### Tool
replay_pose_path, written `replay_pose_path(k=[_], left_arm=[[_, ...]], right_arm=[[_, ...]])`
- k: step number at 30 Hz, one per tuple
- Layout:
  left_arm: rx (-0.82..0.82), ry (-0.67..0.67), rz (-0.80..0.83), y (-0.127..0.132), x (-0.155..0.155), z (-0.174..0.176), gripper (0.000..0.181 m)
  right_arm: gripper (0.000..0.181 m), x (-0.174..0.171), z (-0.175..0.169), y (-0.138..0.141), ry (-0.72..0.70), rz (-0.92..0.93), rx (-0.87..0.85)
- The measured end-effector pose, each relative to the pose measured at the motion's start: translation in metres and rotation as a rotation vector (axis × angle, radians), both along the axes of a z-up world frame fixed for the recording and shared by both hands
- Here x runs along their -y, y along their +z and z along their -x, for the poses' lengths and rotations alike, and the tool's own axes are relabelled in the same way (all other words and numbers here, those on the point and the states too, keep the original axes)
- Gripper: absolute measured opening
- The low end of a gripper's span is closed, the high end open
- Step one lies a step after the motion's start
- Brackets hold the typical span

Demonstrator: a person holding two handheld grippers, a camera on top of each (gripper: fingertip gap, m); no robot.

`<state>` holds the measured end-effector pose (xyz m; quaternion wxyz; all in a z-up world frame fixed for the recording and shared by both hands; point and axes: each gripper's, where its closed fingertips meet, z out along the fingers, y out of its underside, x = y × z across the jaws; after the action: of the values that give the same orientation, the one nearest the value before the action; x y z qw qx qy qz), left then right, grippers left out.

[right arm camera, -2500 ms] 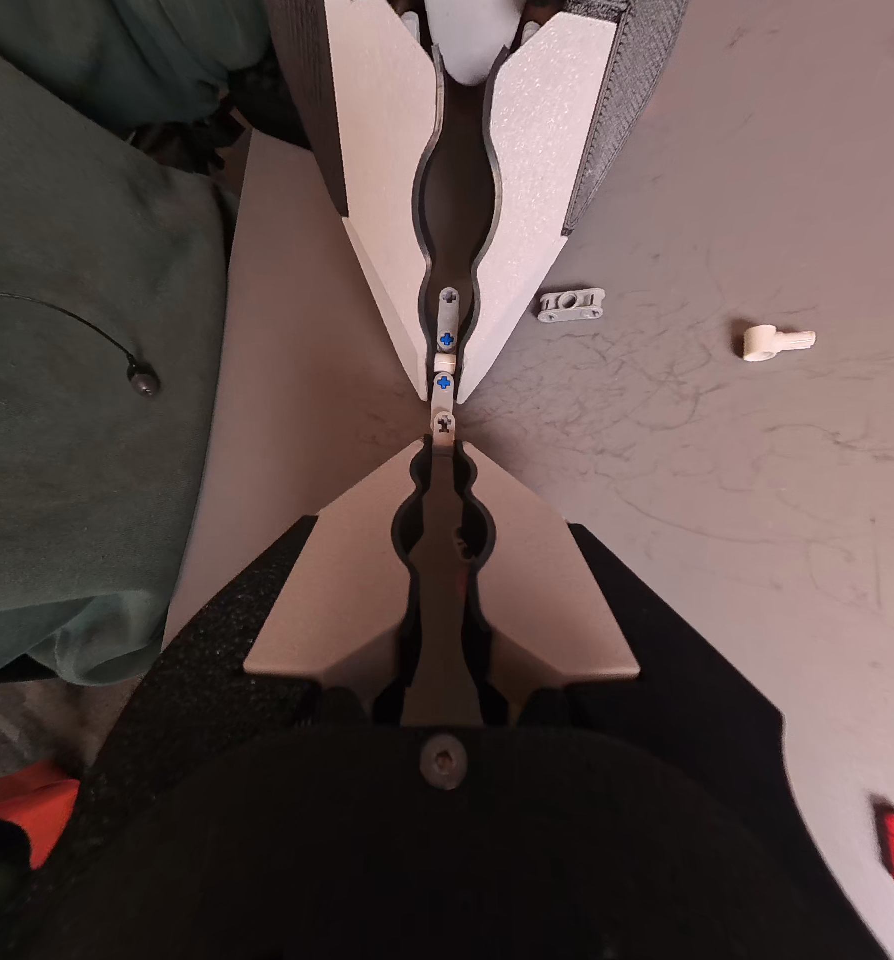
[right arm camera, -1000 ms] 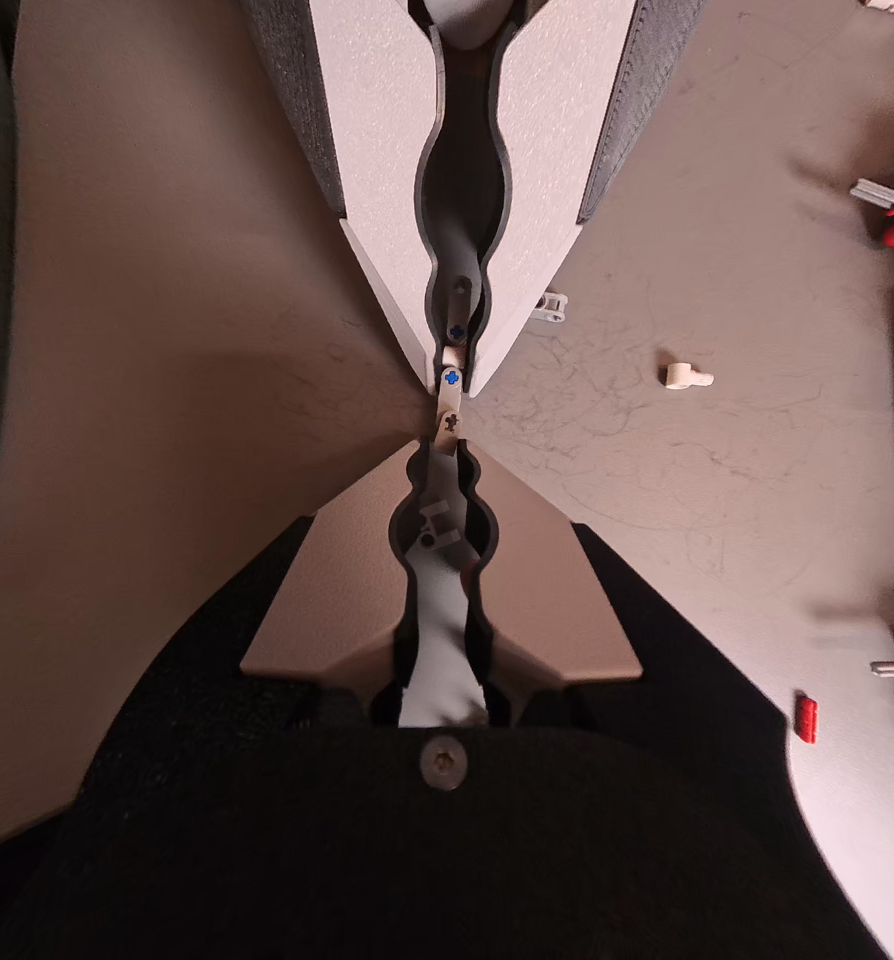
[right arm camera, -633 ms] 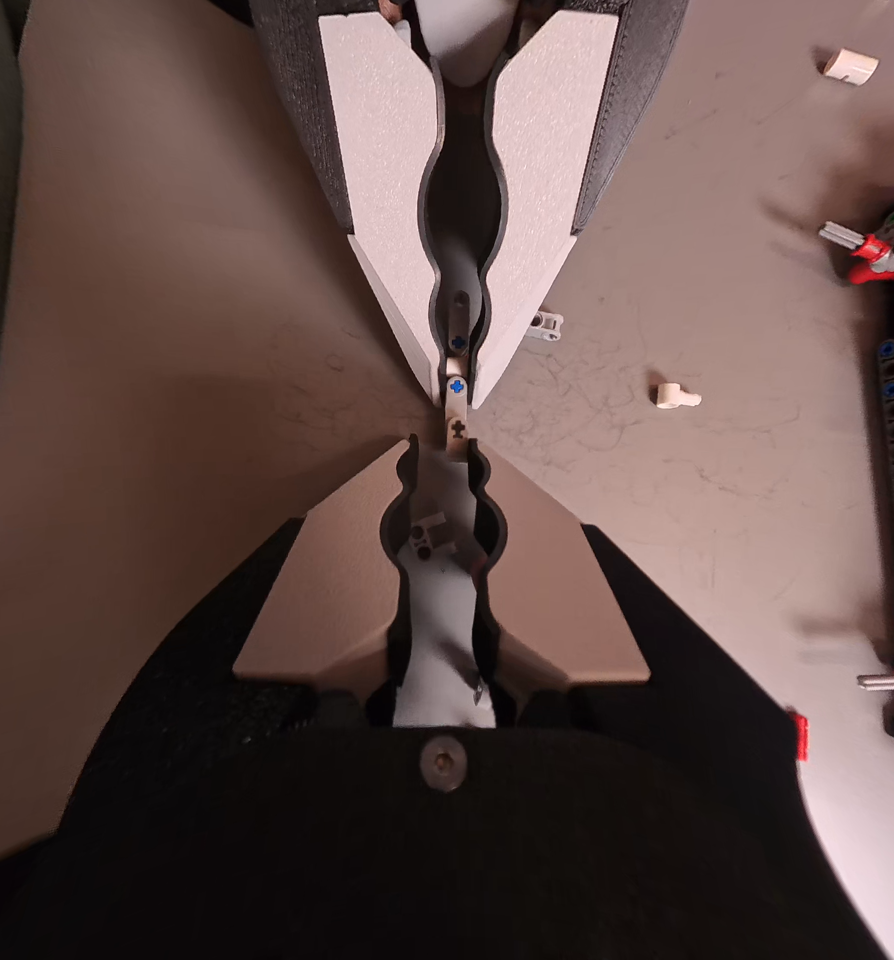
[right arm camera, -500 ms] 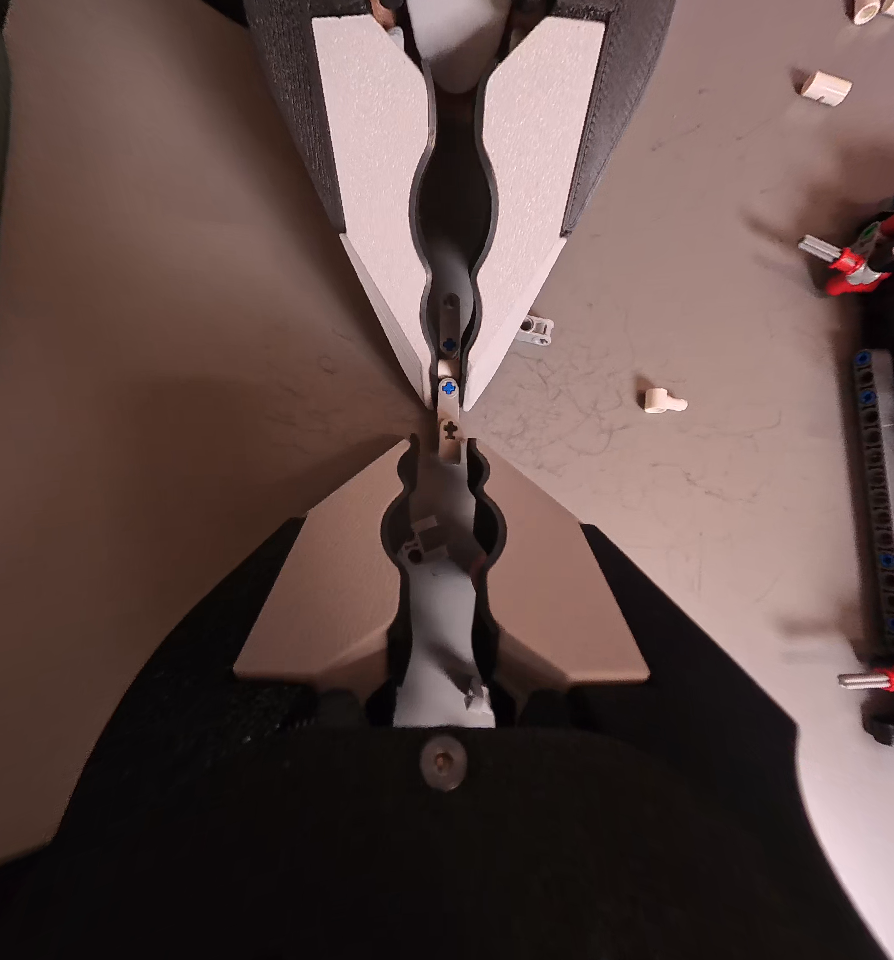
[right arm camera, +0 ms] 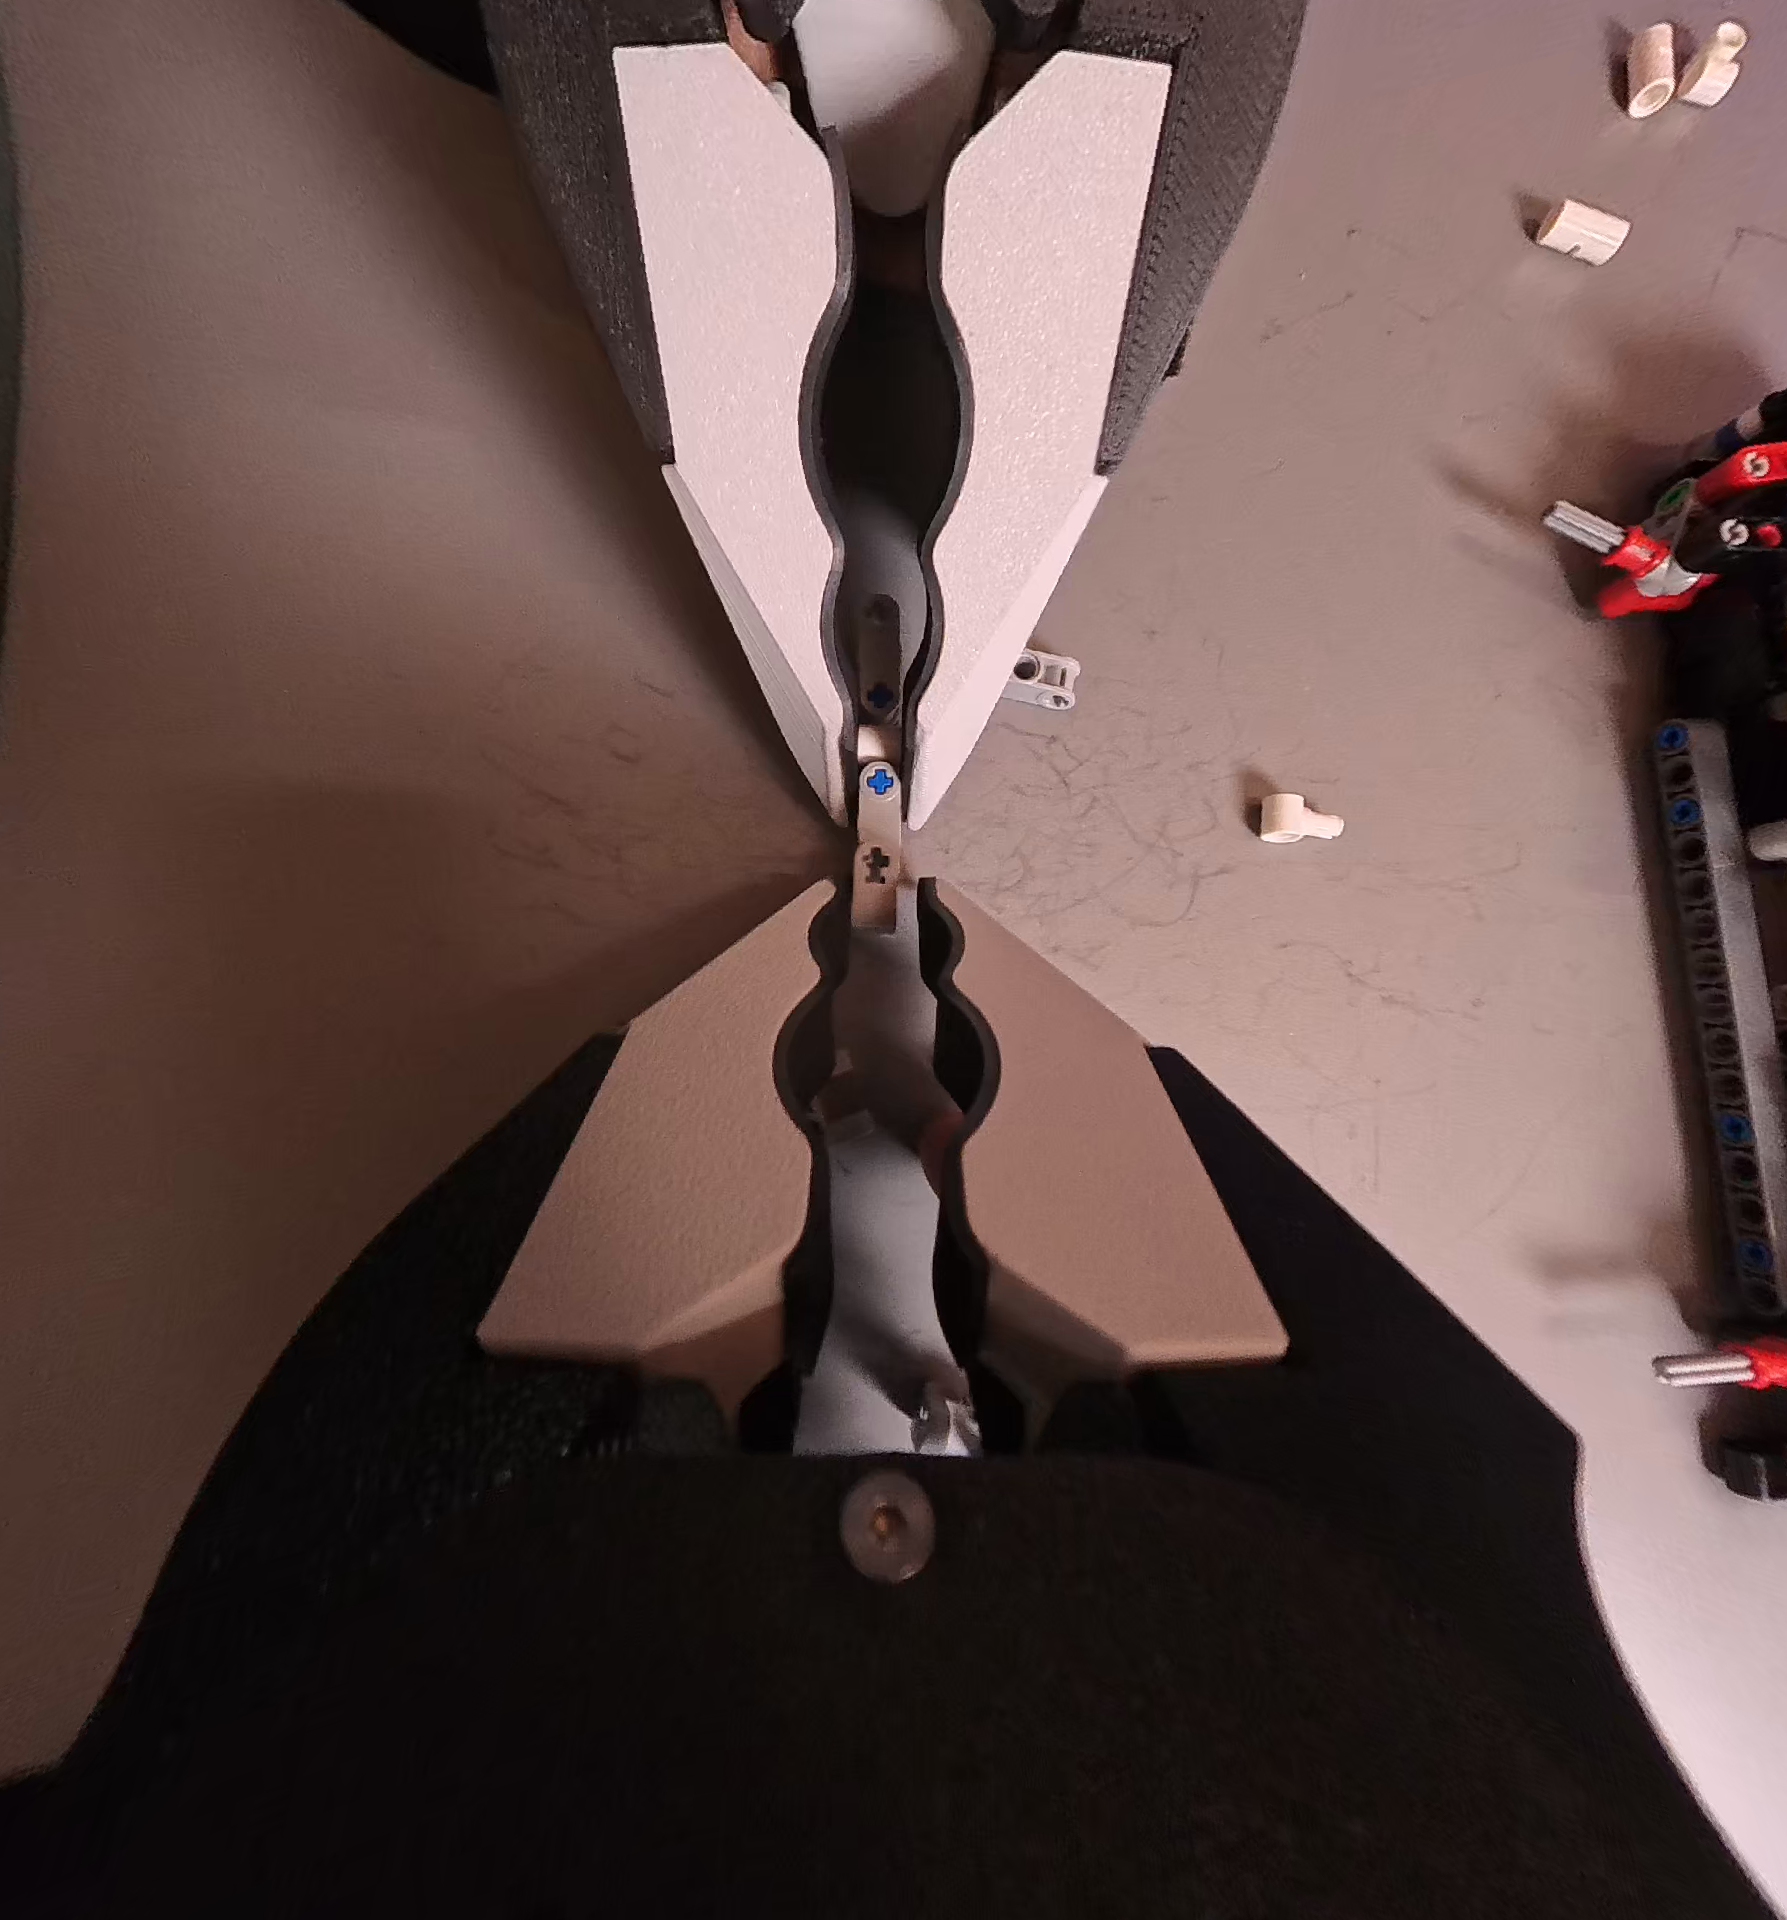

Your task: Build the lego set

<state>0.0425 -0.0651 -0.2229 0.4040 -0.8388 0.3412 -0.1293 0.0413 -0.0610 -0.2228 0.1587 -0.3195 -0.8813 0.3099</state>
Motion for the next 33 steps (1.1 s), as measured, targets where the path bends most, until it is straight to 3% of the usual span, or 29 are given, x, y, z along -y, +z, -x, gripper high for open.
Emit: replay_pose_path(k=[26, 30, 33], left_arm=[[-0.028, -0.017, -0.027, 0.0, 0.002, -0.002, 0.006], [-0.018, -0.025, -0.016, 0.0, 0.003, -0.003, 0.006], [-0.009, -0.031, 0.001, 0.0, 0.005, -0.003, 0.006]], right_arm=[[0.013, 0.005, -0.002, 0.001, 0.013, 0.002, 0.006], [0.028, -0.001, -0.009, 0.017, 0.024, 0.034, -0.006], [0.028, -0.019, -0.018, 0.035, 0.007, 0.079, -0.016]])
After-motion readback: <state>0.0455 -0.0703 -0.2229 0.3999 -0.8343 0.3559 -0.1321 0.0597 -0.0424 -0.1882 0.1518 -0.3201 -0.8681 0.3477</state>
